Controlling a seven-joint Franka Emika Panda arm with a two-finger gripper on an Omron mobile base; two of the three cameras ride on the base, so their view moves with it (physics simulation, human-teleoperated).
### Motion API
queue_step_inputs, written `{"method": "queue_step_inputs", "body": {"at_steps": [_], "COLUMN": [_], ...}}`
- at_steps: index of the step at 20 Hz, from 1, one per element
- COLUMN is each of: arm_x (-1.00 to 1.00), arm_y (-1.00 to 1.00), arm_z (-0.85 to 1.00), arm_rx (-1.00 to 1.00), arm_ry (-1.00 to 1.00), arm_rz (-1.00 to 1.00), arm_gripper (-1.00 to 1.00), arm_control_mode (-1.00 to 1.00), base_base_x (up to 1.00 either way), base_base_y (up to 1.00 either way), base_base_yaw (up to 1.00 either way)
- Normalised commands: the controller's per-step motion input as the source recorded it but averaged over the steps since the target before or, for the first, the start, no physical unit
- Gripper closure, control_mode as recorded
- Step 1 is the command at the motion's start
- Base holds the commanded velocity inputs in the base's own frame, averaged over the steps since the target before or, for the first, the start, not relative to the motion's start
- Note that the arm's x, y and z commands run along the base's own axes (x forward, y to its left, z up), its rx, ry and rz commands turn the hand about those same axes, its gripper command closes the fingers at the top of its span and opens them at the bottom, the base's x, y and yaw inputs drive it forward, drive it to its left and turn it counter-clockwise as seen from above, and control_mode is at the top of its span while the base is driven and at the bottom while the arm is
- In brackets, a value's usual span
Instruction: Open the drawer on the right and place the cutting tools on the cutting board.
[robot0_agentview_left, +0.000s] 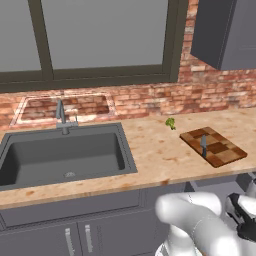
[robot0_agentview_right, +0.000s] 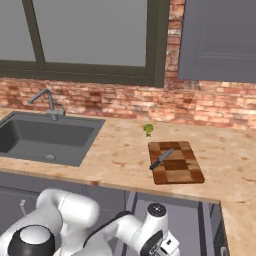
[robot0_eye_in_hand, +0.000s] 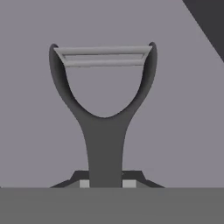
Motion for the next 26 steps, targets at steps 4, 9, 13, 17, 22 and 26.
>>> {"method": "queue_step_inputs", "body": {"at_steps": [4, 9, 13, 17, 22, 26], "arm_x": [-0.04, -0.08, 0.21, 0.84, 1.0, 1.0], "arm_y": [0.0, 0.0, 0.0, 0.01, 0.0, 0.0], "arm_z": [1.0, 1.0, 1.0, 1.0, 0.89, 0.59], "arm_rx": [0.0, 0.0, 0.01, 0.06, 0.05, 0.01], "arm_ry": [0.0, 0.0, 0.0, 0.0, 0.01, 0.03], "arm_rz": [-0.06, -0.02, -0.01, 0.0, 0.0, 0.0], "arm_gripper": [1.0, 1.0, 1.0, 1.0, 1.0, 1.0], "arm_control_mode": [-1.0, -1.0, -1.0, -1.0, -1.0, -1.0], "base_base_x": [0.0, 0.0, 0.0, 0.0, 0.0, 0.0], "base_base_y": [0.0, 0.0, 0.0, 0.0, 0.0, 0.0], "base_base_yaw": [0.0, 0.0, 0.0, 0.0, 0.0, 0.0]}}
